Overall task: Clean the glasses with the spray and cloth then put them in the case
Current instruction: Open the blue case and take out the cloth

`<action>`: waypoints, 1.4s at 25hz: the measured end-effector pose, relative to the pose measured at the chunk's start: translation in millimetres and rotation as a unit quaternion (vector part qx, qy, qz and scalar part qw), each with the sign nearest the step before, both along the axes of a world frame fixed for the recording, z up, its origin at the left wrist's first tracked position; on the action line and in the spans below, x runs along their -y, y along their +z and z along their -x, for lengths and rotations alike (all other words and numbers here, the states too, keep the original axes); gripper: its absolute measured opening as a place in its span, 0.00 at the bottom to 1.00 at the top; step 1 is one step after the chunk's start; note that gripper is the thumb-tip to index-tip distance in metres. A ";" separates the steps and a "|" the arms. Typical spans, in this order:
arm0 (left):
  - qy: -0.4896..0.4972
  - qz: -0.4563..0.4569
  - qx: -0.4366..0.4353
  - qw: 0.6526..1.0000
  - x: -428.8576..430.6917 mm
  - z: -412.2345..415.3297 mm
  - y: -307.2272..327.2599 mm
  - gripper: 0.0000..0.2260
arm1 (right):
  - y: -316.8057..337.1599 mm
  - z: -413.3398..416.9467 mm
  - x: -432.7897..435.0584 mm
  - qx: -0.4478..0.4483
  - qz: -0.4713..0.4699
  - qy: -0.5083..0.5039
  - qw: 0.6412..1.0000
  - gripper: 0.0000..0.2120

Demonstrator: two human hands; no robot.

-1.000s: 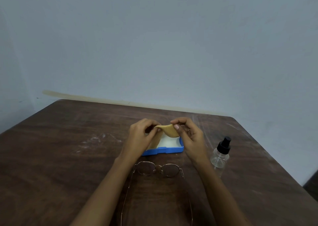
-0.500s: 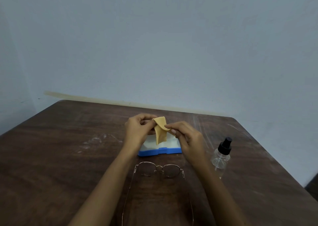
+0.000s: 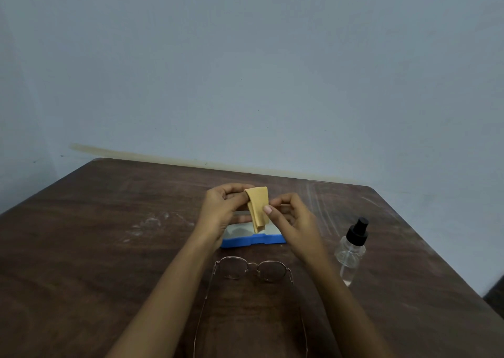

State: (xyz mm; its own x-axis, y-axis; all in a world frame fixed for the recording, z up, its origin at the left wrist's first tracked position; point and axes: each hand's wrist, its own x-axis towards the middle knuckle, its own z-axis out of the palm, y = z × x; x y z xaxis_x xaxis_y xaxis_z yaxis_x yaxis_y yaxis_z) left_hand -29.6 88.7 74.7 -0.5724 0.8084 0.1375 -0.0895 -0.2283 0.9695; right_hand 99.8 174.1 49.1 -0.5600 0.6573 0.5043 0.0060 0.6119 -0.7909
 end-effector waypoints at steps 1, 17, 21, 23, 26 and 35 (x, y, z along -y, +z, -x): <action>-0.011 0.001 -0.006 1.000 0.5 -0.1 0.0 0.05 | -1.4 0.2 -0.7 0.005 0.059 0.022 0.998 0.07; -0.060 -0.027 0.004 0.998 -0.3 -0.1 -0.3 0.08 | -0.4 -1.3 -5.2 -0.097 0.315 0.152 0.932 0.18; -0.073 -0.010 0.016 0.997 -0.3 -0.5 -0.7 0.07 | -1.0 -0.7 -4.2 -0.120 0.341 0.133 0.923 0.15; -0.075 0.005 0.025 0.997 -2.1 -1.3 -0.3 0.08 | -1.7 0.2 -4.0 -0.115 0.332 0.100 0.931 0.11; -0.066 0.020 0.041 0.997 -4.4 -2.7 0.7 0.06 | -1.2 0.7 -3.2 -0.115 0.326 0.069 0.936 0.09; -0.034 0.020 -0.045 0.998 -5.0 -2.9 -5.8 0.04 | -1.4 0.8 1.3 -0.089 0.355 0.071 0.928 0.03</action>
